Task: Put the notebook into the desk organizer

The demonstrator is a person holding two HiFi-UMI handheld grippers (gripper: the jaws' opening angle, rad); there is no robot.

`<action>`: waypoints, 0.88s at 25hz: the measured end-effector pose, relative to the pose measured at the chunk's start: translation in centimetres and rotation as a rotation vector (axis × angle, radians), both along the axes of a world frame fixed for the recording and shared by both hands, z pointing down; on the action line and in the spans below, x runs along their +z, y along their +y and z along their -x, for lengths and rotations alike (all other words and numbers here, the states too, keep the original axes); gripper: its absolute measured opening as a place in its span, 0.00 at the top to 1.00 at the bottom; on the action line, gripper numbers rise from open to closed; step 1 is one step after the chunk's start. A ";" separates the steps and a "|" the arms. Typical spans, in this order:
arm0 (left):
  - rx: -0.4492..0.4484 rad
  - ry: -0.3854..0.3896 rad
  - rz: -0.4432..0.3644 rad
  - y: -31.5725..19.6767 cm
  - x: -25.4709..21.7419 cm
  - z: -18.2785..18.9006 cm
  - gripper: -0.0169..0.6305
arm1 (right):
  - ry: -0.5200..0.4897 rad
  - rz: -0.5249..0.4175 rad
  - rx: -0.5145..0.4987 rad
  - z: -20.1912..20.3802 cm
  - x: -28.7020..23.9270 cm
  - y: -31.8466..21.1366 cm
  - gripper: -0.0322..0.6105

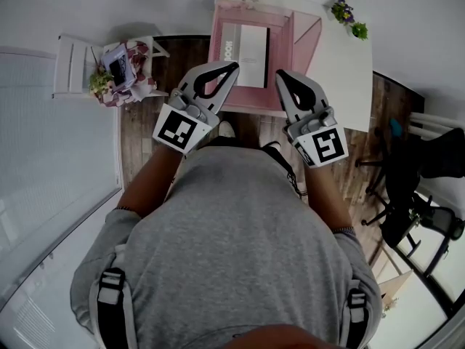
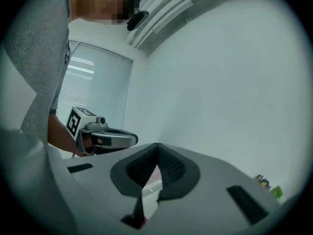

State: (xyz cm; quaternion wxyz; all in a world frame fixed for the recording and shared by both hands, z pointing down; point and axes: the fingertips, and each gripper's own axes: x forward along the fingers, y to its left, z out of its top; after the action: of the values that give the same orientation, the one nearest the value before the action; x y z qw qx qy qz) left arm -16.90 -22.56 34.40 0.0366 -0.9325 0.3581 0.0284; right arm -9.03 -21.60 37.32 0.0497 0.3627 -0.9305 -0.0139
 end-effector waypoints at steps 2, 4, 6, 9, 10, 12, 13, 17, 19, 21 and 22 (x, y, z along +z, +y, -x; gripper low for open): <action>-0.003 -0.010 -0.003 0.2 0.5 0.0 0.94 | 0.008 -0.008 0.031 -0.5 0.2 -0.2 0.94; -0.012 -0.027 0.002 0.0 1.1 0.1 0.94 | 0.020 -0.023 0.054 -0.8 0.4 -0.4 0.94; -0.029 -0.030 0.009 -0.3 1.5 0.4 0.94 | 0.030 -0.033 0.071 -1.0 0.5 -0.7 0.94; -0.048 -0.025 0.014 -0.8 1.7 0.9 0.94 | 0.035 -0.033 0.081 -1.2 0.7 -1.0 0.94; -0.051 -0.024 0.013 -0.9 1.8 1.0 0.95 | 0.036 -0.032 0.083 -1.2 0.8 -1.0 0.94; -0.057 -0.025 0.011 -1.0 1.8 1.2 0.94 | 0.033 -0.029 0.084 -1.2 0.9 -1.1 0.94; -0.058 -0.026 0.011 -1.1 1.9 1.3 0.94 | 0.031 -0.028 0.083 -1.2 1.0 -1.1 0.94; -0.061 -0.027 0.011 -1.2 2.0 1.4 0.94 | 0.023 -0.014 0.089 -1.4 1.3 -1.2 0.94; -0.060 -0.028 0.011 -1.1 2.1 1.3 0.94 | 0.020 -0.009 0.094 -1.5 1.3 -1.2 0.94; -0.059 -0.030 0.011 -1.1 2.1 1.3 0.95 | 0.021 -0.008 0.096 -1.6 1.3 -1.3 0.94; -0.059 -0.029 0.012 -1.1 2.1 1.3 0.94 | 0.022 -0.008 0.096 -1.6 1.3 -1.3 0.94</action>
State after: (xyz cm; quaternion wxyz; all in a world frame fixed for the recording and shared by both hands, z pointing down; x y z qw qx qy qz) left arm -18.17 -23.69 36.48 0.0371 -0.9221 0.3850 0.0117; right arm -7.38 -22.93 38.63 0.0591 0.4070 -0.9113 -0.0194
